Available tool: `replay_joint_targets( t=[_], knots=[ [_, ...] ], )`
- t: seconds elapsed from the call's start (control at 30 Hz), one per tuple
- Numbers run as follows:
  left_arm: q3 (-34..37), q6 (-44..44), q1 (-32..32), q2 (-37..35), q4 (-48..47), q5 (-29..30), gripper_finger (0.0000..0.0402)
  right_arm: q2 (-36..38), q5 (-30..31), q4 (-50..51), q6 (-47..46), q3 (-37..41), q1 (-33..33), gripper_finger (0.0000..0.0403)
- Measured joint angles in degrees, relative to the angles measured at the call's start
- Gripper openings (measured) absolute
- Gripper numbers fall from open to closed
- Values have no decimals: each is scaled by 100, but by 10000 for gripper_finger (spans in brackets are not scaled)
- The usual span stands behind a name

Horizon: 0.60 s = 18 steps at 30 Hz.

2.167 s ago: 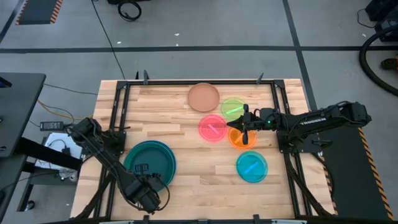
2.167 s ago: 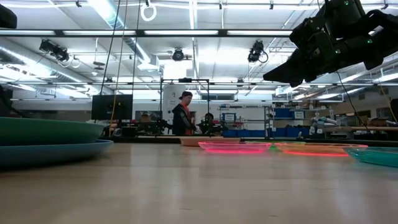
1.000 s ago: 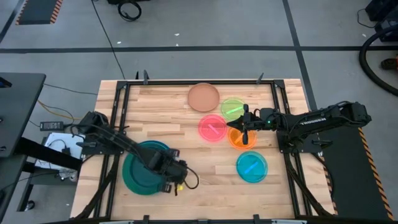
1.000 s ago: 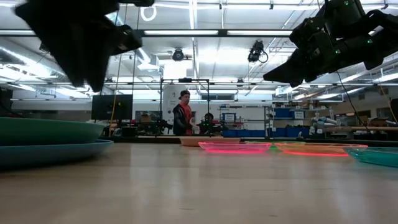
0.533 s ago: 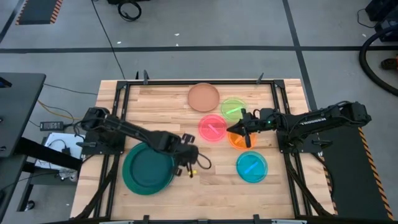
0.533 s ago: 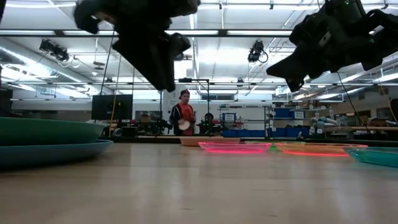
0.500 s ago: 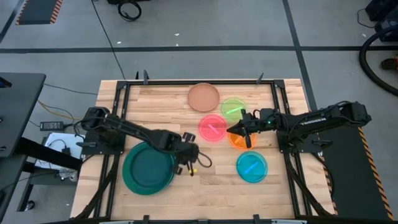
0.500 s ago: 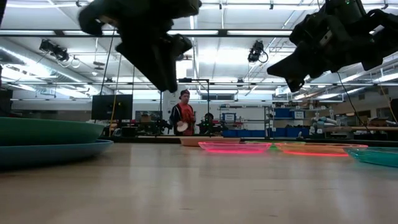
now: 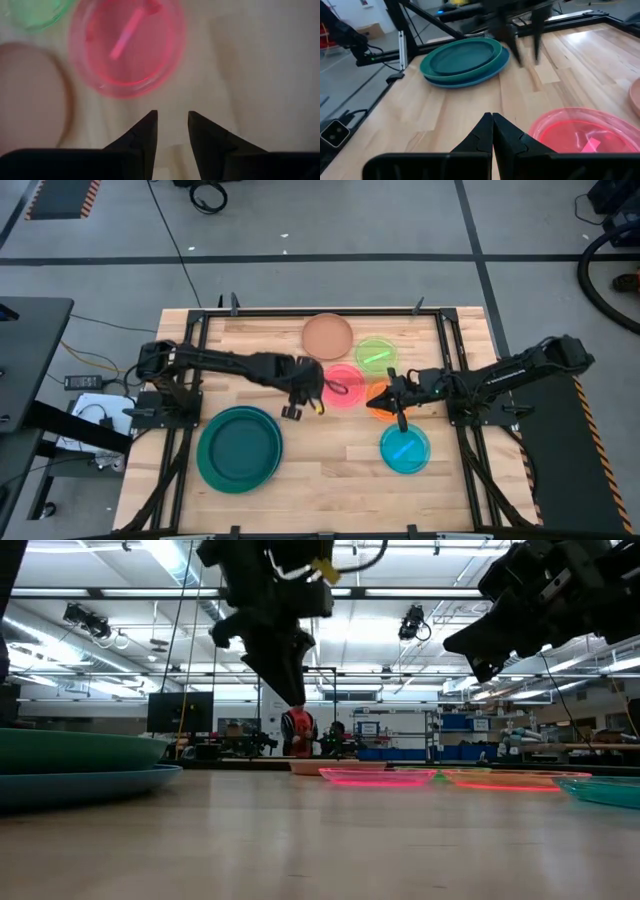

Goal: Stack plastic plates
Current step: Stack the orange plate on top of the dark green plate

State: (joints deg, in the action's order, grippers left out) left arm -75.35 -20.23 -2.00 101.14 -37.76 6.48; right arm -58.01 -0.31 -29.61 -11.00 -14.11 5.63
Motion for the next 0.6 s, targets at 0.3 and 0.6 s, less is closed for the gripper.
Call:
replay_joint_targets(
  t=[0.3, 0.6],
  knots=[
    [-9, -403, -694, 100, 369, -14, 117, -1, 522, 161, -71, 0, 459, 11],
    [-7, -943, -1366, 658, 462, -15, 117, -1, 987, 383, -151, 2, 774, 11]
  ],
)
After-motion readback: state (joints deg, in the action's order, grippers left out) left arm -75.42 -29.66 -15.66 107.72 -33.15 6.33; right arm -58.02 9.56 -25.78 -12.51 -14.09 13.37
